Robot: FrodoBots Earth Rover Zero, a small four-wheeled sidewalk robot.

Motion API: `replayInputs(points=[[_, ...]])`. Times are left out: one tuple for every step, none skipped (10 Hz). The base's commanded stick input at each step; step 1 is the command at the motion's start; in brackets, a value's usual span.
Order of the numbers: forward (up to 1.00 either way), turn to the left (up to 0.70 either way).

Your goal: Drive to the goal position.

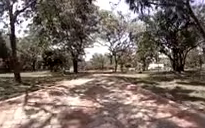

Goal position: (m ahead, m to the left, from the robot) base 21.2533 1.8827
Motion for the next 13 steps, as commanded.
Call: replayInputs(points=[[0.7,0.0],[0.7,0.0],[0.7,0.0],[0.7,0.0],[0.7,0.0],[0.7,0.0],[0.7,0.0],[0.7,0.0],[0.7,0.0],[0.7,0.0],[0.7,0.0],[0.7,0.0],[0.7,0.0]])
